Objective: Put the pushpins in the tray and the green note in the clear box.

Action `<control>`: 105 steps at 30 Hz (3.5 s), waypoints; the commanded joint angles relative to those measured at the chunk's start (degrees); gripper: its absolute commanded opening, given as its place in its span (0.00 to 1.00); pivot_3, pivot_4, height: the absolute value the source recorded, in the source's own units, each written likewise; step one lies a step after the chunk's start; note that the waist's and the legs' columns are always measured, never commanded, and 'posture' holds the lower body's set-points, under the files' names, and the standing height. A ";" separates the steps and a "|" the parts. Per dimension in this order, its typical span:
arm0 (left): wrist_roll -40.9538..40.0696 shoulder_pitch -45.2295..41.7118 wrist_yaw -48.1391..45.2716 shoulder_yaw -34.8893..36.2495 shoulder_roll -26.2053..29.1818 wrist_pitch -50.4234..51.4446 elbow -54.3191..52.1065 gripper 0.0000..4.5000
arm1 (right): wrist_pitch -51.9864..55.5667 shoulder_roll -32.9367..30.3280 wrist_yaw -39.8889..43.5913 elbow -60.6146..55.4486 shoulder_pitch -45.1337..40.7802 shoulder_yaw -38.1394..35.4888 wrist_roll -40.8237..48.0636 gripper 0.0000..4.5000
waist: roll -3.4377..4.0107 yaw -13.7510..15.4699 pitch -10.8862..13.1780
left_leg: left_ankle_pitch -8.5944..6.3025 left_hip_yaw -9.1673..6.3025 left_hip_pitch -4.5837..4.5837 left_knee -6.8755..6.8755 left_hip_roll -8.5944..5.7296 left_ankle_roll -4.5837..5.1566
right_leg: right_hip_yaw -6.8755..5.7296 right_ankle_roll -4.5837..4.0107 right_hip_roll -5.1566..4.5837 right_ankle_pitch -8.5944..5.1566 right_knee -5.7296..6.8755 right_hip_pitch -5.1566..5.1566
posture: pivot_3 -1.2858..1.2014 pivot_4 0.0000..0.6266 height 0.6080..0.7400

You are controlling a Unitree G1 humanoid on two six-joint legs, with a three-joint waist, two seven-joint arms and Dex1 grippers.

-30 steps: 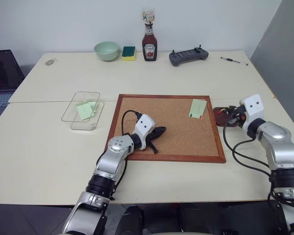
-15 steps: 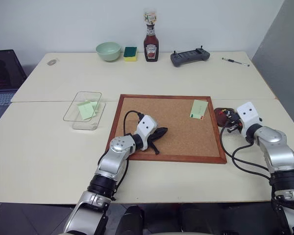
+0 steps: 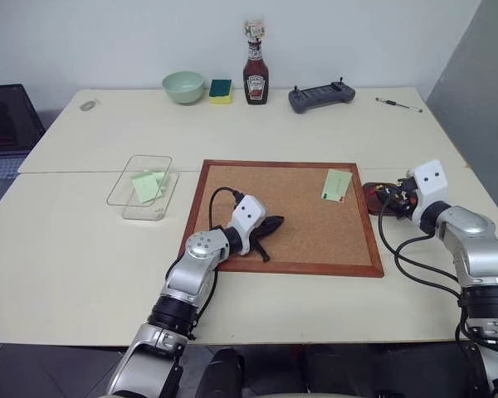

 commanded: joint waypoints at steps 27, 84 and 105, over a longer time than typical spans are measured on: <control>0.57 1.91 -0.70 -1.83 0.53 0.86 -0.12 0.00 | -5.64 7.56 3.61 8.07 -6.30 8.46 -1.49 0.69 | 0.00 -0.04 0.00 | 0.00 -0.01 0.02 -0.03 0.01 0.00 | -0.01 0.00 0.01 0.00 0.00 -0.03 | 0.52 0.24 1.00; 1.09 2.34 -1.15 -3.15 1.10 0.15 0.62 0.00 | -7.48 0.69 0.84 2.00 -1.32 -1.86 1.40 0.02 | 0.00 0.01 0.00 | 0.00 0.01 0.01 -0.11 0.01 0.00 | 0.00 0.00 0.00 0.00 -0.04 -0.04 | 0.52 0.24 1.00; 1.39 2.56 -0.96 -3.25 1.07 -0.81 0.90 0.00 | -13.31 -2.91 -1.92 12.65 -1.67 2.61 -8.41 0.12 | 0.03 0.01 -0.01 | 0.00 0.04 0.06 -0.10 0.01 0.00 | 0.03 0.01 0.00 -0.01 -0.04 0.01 | 0.52 0.24 1.00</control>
